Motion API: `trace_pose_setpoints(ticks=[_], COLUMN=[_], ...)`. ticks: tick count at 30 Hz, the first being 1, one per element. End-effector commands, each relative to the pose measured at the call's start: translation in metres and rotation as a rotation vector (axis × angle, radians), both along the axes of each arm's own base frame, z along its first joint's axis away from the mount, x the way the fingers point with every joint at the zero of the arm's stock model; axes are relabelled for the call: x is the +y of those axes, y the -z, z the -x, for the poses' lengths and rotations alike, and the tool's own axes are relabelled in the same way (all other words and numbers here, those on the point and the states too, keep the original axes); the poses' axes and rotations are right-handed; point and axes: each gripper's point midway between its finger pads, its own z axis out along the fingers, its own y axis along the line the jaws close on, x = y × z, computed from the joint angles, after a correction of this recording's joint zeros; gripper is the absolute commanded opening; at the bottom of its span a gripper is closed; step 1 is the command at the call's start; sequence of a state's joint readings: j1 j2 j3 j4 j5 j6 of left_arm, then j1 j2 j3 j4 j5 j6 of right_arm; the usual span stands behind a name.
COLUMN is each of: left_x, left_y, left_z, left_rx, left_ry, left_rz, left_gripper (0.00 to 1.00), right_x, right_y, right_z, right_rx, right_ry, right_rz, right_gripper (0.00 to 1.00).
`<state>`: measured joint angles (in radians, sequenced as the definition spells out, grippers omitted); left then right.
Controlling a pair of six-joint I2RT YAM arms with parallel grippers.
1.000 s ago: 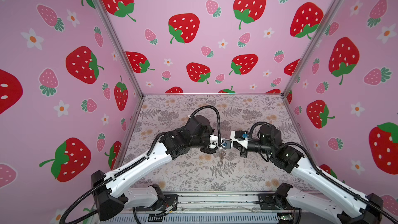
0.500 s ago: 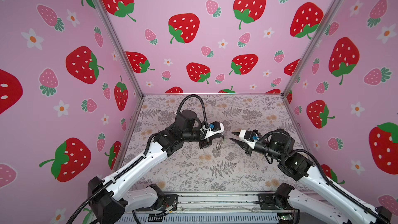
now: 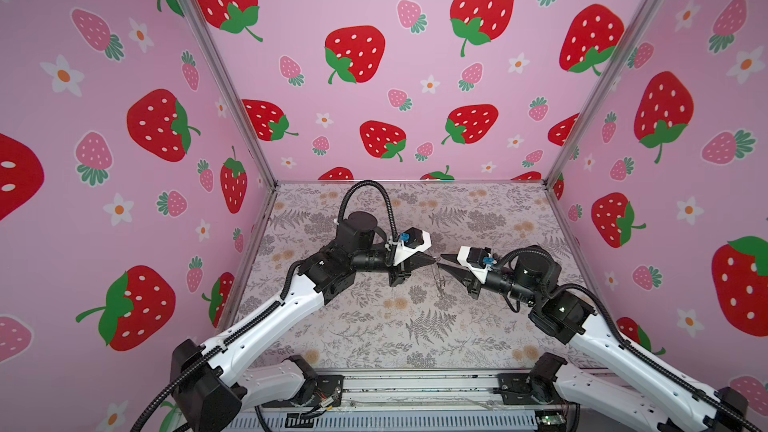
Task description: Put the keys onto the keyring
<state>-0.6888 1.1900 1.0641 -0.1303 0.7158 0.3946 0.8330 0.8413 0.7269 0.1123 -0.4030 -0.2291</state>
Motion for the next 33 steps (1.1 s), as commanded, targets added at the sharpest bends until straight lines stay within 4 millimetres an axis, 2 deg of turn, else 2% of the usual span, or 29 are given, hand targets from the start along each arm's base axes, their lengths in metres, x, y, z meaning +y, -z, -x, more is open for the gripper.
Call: trace_pose_setpoints(ticks=[1,7,12,18,26,33], left_x=[-0.001,-0.002,0.0,0.001,0.0,0.001], left_y=[-0.01,-0.01,-0.013,-0.014,-0.015,-0.013], left_z=[0.003,0.005,0.004,0.004,0.002,0.001], left_rx=[-0.019,-0.016,-0.033,-0.043,-0.041,-0.045], left_ry=[0.024,0.034,0.026,0.024,0.018,-0.001], left_rz=[0.037,0.038,0.038,0.035,0.043,0.044], left_gripper=[0.0,0.0,0.0,0.0,0.0,0.0], right_x=[0.002,0.005,-0.005,-0.016,0.0,0.009], right_y=[-0.006,-0.003,0.008,0.015,0.028,0.024], right_z=[0.002,0.002,-0.006,-0.001,0.004,0.004], right_rx=[-0.009,0.007,0.017,0.037,0.104,0.107], right_ry=[-0.021,-0.029,0.051,0.071,-0.02,-0.055], right_rz=[-0.032,-0.03,-0.015,-0.036,-0.014,-0.029], right_gripper=[0.22,0.16,0.32,0.37,0.38,0.38])
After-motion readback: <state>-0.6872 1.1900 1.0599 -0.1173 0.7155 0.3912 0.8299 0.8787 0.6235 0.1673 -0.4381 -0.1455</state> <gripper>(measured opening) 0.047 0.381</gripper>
